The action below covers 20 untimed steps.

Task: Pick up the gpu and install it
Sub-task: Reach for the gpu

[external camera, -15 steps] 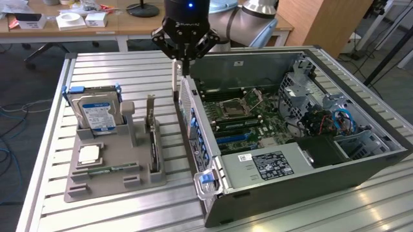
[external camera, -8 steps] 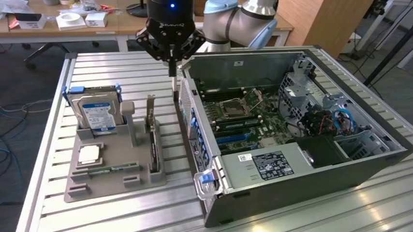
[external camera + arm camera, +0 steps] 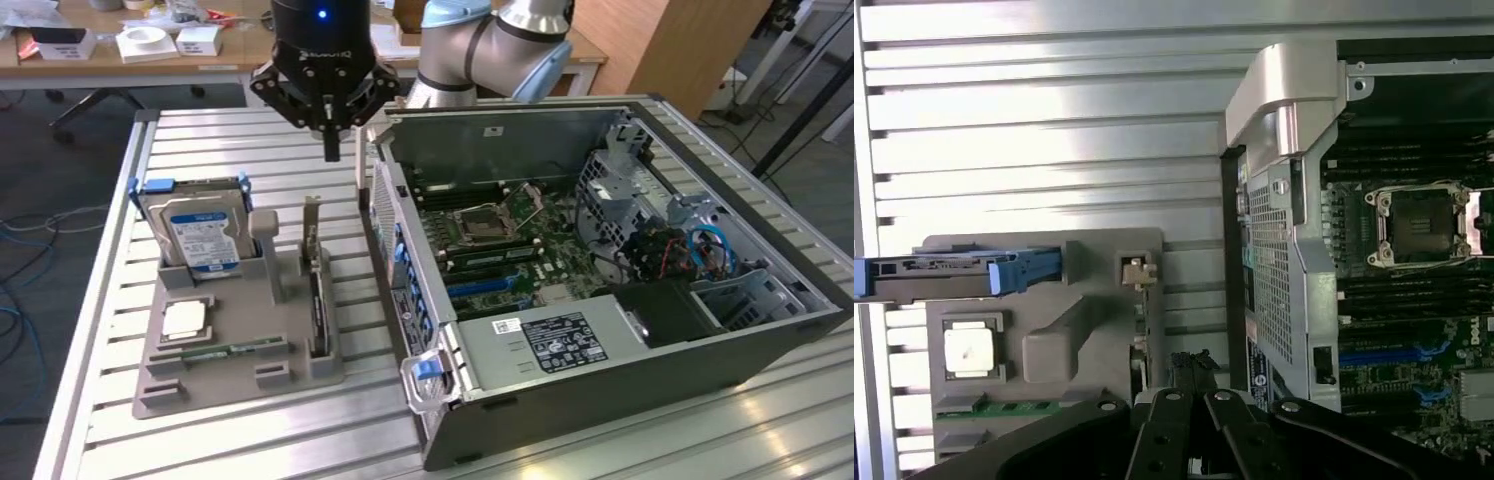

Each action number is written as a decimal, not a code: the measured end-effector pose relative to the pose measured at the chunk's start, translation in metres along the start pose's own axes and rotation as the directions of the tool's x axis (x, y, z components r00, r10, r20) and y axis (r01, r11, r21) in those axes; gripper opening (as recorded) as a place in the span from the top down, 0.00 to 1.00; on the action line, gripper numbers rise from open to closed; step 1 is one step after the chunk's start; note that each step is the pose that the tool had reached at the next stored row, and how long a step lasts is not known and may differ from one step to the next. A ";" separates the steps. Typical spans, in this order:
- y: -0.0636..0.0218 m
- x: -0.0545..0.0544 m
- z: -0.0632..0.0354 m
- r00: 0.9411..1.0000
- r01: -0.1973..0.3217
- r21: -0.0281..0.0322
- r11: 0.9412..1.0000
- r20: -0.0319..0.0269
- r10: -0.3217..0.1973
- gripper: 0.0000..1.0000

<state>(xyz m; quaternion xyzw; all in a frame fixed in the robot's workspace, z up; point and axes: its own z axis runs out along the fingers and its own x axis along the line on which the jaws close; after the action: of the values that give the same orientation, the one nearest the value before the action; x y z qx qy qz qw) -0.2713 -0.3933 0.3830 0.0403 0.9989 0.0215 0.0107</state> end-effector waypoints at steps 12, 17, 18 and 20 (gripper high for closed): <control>0.0001 0.013 0.0021 1.000 0.000 0.008 1.000 -0.018 0.001 0.90; 0.0001 0.013 0.0020 1.000 -0.001 0.008 1.000 -0.018 0.001 0.90; 0.0001 0.013 0.0021 1.000 0.000 0.008 1.000 -0.018 0.001 0.90; -0.0001 0.013 0.0021 1.000 0.000 0.008 1.000 -0.018 0.001 0.90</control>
<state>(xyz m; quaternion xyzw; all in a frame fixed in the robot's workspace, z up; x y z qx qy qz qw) -0.2846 -0.3923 0.3807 0.0404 0.9990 0.0179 0.0018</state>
